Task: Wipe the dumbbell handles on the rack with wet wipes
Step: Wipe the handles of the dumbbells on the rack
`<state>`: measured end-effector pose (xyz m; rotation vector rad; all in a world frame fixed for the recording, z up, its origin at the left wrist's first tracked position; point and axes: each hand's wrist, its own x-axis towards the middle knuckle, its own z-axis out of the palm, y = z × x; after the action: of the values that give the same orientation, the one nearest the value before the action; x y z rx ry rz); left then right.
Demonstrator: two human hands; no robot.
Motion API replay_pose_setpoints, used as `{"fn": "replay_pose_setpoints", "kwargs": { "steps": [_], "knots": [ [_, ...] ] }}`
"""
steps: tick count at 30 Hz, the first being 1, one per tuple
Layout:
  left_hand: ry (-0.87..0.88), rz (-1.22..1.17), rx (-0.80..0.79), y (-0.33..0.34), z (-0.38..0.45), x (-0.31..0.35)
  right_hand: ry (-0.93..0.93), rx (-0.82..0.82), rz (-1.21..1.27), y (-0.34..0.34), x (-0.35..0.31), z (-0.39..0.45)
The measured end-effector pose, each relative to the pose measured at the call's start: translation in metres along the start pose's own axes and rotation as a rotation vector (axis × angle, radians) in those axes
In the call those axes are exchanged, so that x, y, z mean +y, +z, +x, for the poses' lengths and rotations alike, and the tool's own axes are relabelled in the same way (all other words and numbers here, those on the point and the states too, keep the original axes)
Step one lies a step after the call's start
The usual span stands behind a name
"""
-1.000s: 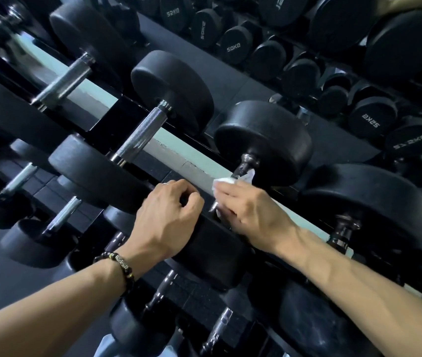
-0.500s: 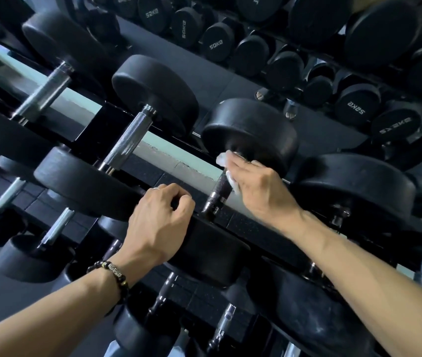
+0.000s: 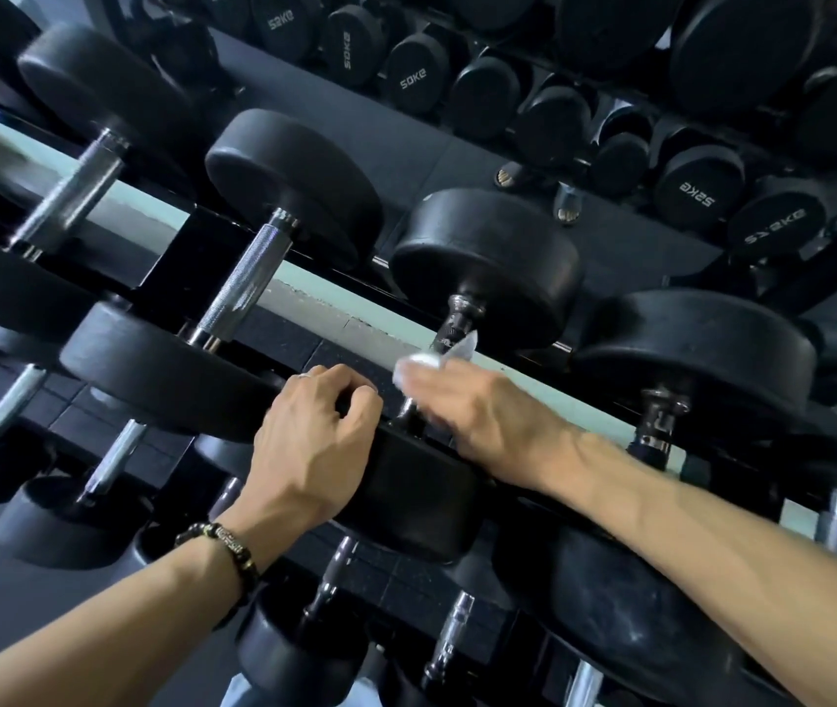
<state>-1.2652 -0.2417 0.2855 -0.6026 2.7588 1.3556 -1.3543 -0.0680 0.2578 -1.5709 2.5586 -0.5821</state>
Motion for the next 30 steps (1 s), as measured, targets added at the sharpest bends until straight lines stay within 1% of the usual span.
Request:
{"fn": "replay_pose_setpoints", "kwargs": {
  "steps": [1, 2, 3, 6, 7, 8, 10, 11, 12, 14, 16, 17, 20, 21, 22, 25, 26, 28, 29, 30],
  "knots": [
    [-0.001, -0.002, -0.001, 0.0, 0.0, 0.0, -0.061, -0.042, 0.048, -0.004, -0.004, -0.002],
    [-0.002, -0.004, -0.003, 0.0, 0.0, 0.0, -0.088, -0.04, 0.079, -0.009, -0.001, 0.0],
    [-0.001, -0.005, -0.006, -0.001, 0.0, 0.001, -0.049, 0.005, 0.095, -0.014, 0.007, 0.005],
    [-0.002, -0.006, -0.011, -0.001, -0.001, 0.002, 0.179, 0.184, 0.118, -0.02, 0.025, 0.014],
    [-0.004, -0.004, -0.011, -0.001, -0.001, 0.002, 0.2, 0.195, 0.116, -0.019, 0.023, 0.012],
    [-0.006, 0.0, -0.013, -0.001, -0.001, 0.002, 0.174, 0.152, 0.126, -0.017, 0.016, 0.01],
    [-0.009, 0.005, -0.01, -0.001, 0.0, 0.001, 0.044, -0.034, 0.214, -0.014, -0.008, 0.002],
    [-0.011, 0.007, -0.007, -0.002, 0.0, 0.001, -0.006, -0.101, 0.259, -0.016, -0.015, 0.0],
    [-0.011, 0.009, -0.004, -0.001, -0.001, 0.001, -0.043, -0.129, 0.286, -0.022, -0.013, 0.003],
    [-0.004, 0.013, -0.003, -0.001, -0.001, 0.001, 0.003, -0.13, 0.276, -0.031, 0.002, 0.015],
    [-0.003, 0.01, -0.003, -0.001, -0.001, 0.001, 0.082, -0.085, 0.252, -0.033, 0.011, 0.022],
    [-0.001, 0.005, -0.002, -0.001, -0.001, 0.001, 0.107, -0.122, 0.255, -0.033, 0.007, 0.022],
    [-0.011, 0.007, -0.007, -0.002, 0.0, 0.001, 0.125, -0.351, 0.331, -0.026, -0.011, 0.02],
    [-0.012, 0.01, -0.007, -0.002, -0.001, 0.001, 0.154, -0.383, 0.32, -0.027, -0.011, 0.022],
    [-0.009, 0.014, -0.007, -0.002, -0.001, 0.001, 0.182, -0.387, 0.299, -0.027, -0.004, 0.024],
    [-0.003, 0.025, -0.018, -0.001, 0.0, 0.001, 0.242, -0.307, 0.247, -0.025, -0.001, 0.027],
    [-0.004, 0.023, -0.015, -0.001, 0.0, 0.001, 0.229, -0.305, 0.256, -0.024, -0.005, 0.027],
    [-0.011, 0.02, -0.012, -0.001, 0.0, 0.001, 0.2, -0.368, 0.308, -0.026, -0.013, 0.023],
    [-0.011, 0.02, -0.014, -0.002, 0.0, 0.001, 0.208, -0.37, 0.298, -0.03, -0.014, 0.024],
    [-0.009, 0.022, -0.016, -0.002, 0.0, 0.001, 0.224, -0.339, 0.276, -0.031, -0.008, 0.026]
  ]
}}
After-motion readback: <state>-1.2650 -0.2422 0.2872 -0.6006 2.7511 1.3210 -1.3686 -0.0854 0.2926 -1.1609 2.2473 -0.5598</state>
